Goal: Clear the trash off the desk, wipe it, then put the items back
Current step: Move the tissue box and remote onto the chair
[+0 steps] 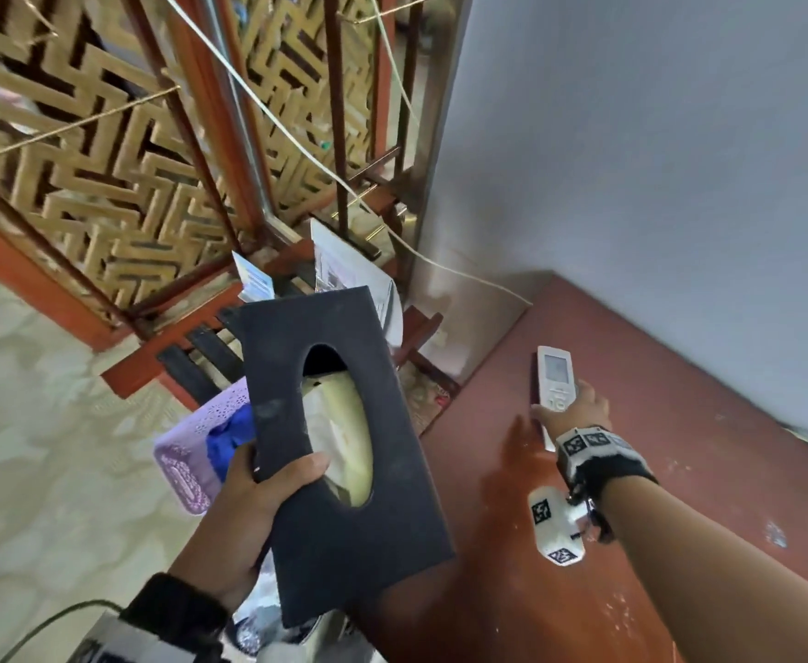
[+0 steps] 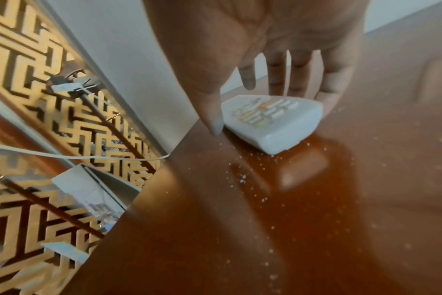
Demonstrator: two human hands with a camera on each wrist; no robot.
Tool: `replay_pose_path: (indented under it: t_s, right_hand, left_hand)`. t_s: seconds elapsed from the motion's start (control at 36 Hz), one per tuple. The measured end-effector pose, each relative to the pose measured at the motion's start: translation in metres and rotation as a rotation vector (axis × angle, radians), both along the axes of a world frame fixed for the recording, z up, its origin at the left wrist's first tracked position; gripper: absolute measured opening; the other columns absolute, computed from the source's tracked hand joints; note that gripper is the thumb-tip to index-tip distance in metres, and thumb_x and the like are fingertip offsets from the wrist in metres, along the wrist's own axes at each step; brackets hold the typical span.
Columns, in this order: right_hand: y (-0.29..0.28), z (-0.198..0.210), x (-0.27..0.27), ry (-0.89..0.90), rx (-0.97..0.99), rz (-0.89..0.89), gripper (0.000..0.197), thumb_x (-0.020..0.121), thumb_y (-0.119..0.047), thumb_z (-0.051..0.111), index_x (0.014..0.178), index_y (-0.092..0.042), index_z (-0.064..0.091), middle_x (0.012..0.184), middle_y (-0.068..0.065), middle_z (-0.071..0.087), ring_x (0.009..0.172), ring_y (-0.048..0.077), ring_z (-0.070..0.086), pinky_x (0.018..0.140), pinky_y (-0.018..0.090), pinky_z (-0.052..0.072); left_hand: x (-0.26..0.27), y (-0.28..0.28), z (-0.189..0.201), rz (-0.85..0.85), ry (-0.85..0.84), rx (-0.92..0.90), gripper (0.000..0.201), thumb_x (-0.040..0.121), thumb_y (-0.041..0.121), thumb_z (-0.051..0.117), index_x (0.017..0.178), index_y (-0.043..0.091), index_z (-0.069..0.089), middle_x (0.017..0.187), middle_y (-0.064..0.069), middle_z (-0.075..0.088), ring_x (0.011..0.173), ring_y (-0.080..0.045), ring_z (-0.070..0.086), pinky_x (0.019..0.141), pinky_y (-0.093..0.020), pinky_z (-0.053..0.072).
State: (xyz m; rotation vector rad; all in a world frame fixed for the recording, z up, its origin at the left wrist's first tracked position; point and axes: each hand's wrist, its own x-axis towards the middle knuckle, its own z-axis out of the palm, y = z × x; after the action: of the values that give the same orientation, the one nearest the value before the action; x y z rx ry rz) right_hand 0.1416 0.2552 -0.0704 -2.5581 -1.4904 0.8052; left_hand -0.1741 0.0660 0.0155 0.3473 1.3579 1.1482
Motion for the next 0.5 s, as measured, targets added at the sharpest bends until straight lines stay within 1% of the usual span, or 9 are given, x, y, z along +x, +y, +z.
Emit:
replay_pose_path:
  t_s: [0.06, 0.11, 0.17, 0.25, 0.31, 0.33, 0.42, 0.47, 0.5]
  right_hand:
    - [0.001, -0.003, 0.000, -0.017, -0.014, 0.002, 0.085, 0.073, -0.032, 0.077, 0.142, -0.017, 0.032, 0.136, 0.016, 0.040, 0.120, 0.038, 0.046, 0.100, 0.044, 0.040]
    - [0.002, -0.005, -0.001, -0.030, -0.012, 0.014, 0.085, 0.072, -0.026, 0.077, 0.143, -0.016, 0.031, 0.134, 0.016, 0.041, 0.119, 0.039, 0.047, 0.099, 0.044, 0.041]
    - [0.001, -0.005, -0.001, -0.031, -0.021, 0.029, 0.087, 0.070, -0.023, 0.076, 0.143, -0.016, 0.029, 0.133, 0.015, 0.041, 0.117, 0.039, 0.048, 0.098, 0.044, 0.042]
    - [-0.004, -0.002, 0.000, -0.001, -0.058, 0.038, 0.089, 0.069, -0.023, 0.078, 0.142, -0.015, 0.028, 0.129, 0.015, 0.041, 0.113, 0.037, 0.050, 0.093, 0.043, 0.045]
    - [-0.011, 0.003, 0.002, 0.010, -0.077, 0.037, 0.085, 0.068, -0.024, 0.078, 0.139, -0.013, 0.032, 0.125, 0.014, 0.040, 0.109, 0.034, 0.050, 0.089, 0.041, 0.048]
    - [-0.016, 0.007, 0.003, 0.009, -0.097, 0.052, 0.082, 0.068, -0.025, 0.079, 0.136, -0.012, 0.034, 0.124, 0.014, 0.041, 0.106, 0.031, 0.050, 0.087, 0.039, 0.048]
    - [-0.035, 0.019, 0.008, 0.028, -0.114, 0.109, 0.074, 0.067, -0.026, 0.079, 0.128, -0.014, 0.039, 0.114, 0.010, 0.045, 0.092, 0.024, 0.049, 0.071, 0.030, 0.045]
    - [-0.050, 0.029, 0.013, 0.116, -0.081, 0.100, 0.067, 0.066, -0.023, 0.080, 0.121, -0.016, 0.041, 0.105, 0.008, 0.055, 0.083, 0.023, 0.058, 0.060, 0.028, 0.048]
    - [-0.059, 0.035, 0.016, 0.177, -0.063, 0.079, 0.064, 0.067, -0.021, 0.080, 0.117, -0.017, 0.041, 0.099, 0.007, 0.059, 0.079, 0.023, 0.062, 0.055, 0.029, 0.050]
  left_hand:
    - [-0.004, -0.002, -0.002, 0.014, 0.010, -0.002, 0.091, 0.043, 0.034, 0.085, 0.122, 0.004, 0.050, 0.087, -0.016, 0.066, 0.070, -0.026, 0.067, 0.057, -0.031, 0.054]
    - [-0.005, -0.004, -0.003, 0.029, 0.011, -0.004, 0.090, 0.041, 0.033, 0.084, 0.120, 0.006, 0.051, 0.081, -0.013, 0.067, 0.067, -0.025, 0.067, 0.055, -0.029, 0.053]
    - [-0.006, -0.006, -0.004, 0.024, 0.007, -0.004, 0.090, 0.040, 0.033, 0.084, 0.119, 0.006, 0.051, 0.079, -0.015, 0.067, 0.066, -0.025, 0.067, 0.054, -0.029, 0.053]
    - [-0.004, -0.009, -0.005, 0.012, 0.006, -0.009, 0.088, 0.038, 0.035, 0.084, 0.117, 0.010, 0.053, 0.081, -0.014, 0.069, 0.068, -0.025, 0.068, 0.061, -0.033, 0.052]
    - [-0.001, -0.010, -0.005, 0.014, 0.005, -0.006, 0.088, 0.037, 0.036, 0.083, 0.116, 0.013, 0.054, 0.080, -0.012, 0.070, 0.068, -0.024, 0.069, 0.065, -0.034, 0.052]
    - [0.001, -0.010, -0.004, 0.009, 0.007, 0.000, 0.088, 0.038, 0.036, 0.083, 0.118, 0.013, 0.054, 0.081, -0.011, 0.070, 0.069, -0.024, 0.069, 0.065, -0.034, 0.052]
    - [0.009, -0.012, 0.003, 0.003, 0.008, 0.019, 0.089, 0.039, 0.035, 0.083, 0.120, 0.012, 0.053, 0.083, -0.010, 0.070, 0.070, -0.022, 0.069, 0.062, -0.031, 0.053]
    - [0.015, -0.013, 0.008, -0.003, 0.005, 0.032, 0.088, 0.043, 0.033, 0.084, 0.122, 0.011, 0.051, 0.083, -0.008, 0.071, 0.071, -0.020, 0.069, 0.063, -0.029, 0.053]
    - [0.018, -0.014, 0.011, -0.005, -0.002, 0.031, 0.086, 0.047, 0.029, 0.084, 0.123, 0.010, 0.050, 0.082, -0.007, 0.071, 0.070, -0.019, 0.069, 0.063, -0.029, 0.053]
